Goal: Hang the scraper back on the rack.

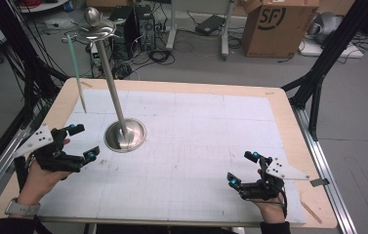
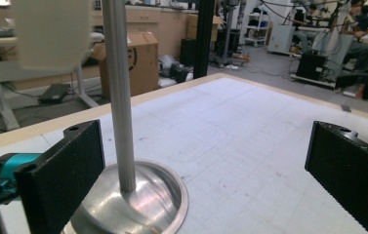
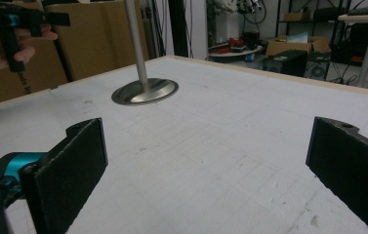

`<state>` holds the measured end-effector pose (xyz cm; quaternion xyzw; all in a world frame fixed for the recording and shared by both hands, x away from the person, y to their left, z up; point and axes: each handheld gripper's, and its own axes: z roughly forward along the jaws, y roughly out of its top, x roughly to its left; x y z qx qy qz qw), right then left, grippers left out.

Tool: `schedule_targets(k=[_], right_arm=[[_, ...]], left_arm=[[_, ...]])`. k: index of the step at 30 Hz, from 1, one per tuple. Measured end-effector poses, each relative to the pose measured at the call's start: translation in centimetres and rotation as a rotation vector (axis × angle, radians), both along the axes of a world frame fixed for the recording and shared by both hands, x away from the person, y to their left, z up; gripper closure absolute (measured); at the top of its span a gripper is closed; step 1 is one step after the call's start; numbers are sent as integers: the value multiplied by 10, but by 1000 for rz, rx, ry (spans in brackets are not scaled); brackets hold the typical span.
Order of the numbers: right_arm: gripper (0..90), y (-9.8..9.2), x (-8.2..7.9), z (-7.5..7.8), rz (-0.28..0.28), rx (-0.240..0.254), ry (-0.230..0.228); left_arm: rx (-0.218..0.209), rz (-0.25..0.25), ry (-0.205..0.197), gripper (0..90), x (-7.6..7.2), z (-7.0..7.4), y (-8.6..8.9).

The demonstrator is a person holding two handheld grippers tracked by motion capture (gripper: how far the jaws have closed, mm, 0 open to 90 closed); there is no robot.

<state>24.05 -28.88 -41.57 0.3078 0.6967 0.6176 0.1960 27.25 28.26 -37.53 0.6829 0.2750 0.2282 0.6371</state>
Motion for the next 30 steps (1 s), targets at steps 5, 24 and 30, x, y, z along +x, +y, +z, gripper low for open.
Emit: schedule_targets(k=[5,24,30], right_arm=[[5,1,-1,2,4,7,-16],[4,5,-2,2,28,1,-20],[5,6,-1,1,33,1,-18]], left_arm=[[20,29,-27,17,-16,-19,-4],[85,17,10,17,-27,-50,-10],[72,15,26,17,-30,-57,-7]])
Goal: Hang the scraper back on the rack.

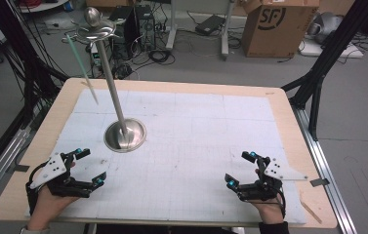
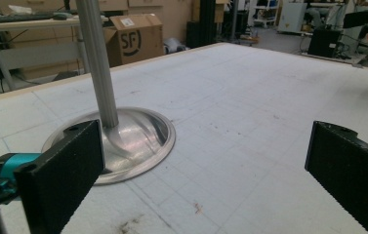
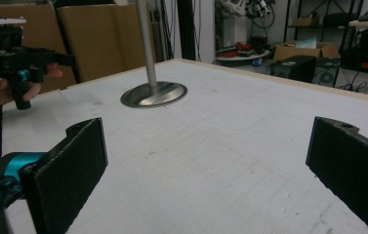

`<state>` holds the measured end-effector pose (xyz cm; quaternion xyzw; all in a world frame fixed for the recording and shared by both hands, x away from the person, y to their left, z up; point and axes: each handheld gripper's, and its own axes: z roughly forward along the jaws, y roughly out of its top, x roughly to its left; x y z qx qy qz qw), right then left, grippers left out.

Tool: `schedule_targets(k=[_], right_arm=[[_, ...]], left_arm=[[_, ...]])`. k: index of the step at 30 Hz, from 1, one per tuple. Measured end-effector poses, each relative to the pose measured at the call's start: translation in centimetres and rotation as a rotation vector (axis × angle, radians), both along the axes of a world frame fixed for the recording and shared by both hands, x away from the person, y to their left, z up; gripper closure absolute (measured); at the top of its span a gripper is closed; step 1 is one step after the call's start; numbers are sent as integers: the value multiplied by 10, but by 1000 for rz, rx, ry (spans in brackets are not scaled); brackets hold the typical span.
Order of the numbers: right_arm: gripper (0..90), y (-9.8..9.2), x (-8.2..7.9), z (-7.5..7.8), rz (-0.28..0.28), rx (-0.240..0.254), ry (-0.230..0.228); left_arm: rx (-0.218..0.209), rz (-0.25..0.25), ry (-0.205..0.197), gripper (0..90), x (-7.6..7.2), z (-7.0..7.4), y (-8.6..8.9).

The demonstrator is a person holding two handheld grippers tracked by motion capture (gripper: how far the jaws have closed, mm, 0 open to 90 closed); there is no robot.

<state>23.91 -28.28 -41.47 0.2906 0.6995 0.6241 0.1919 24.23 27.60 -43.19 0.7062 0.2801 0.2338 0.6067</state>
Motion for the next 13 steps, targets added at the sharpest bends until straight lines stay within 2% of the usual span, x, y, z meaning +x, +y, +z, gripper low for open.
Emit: schedule_targets(k=[5,13], right_arm=[[5,3,2,-2,6,-11,7],[5,5,1,-3,7,-16,5]], left_arm=[[-42,7,-11,17,-3,3,6],[-45,25,-1,17,-3,3,9]])
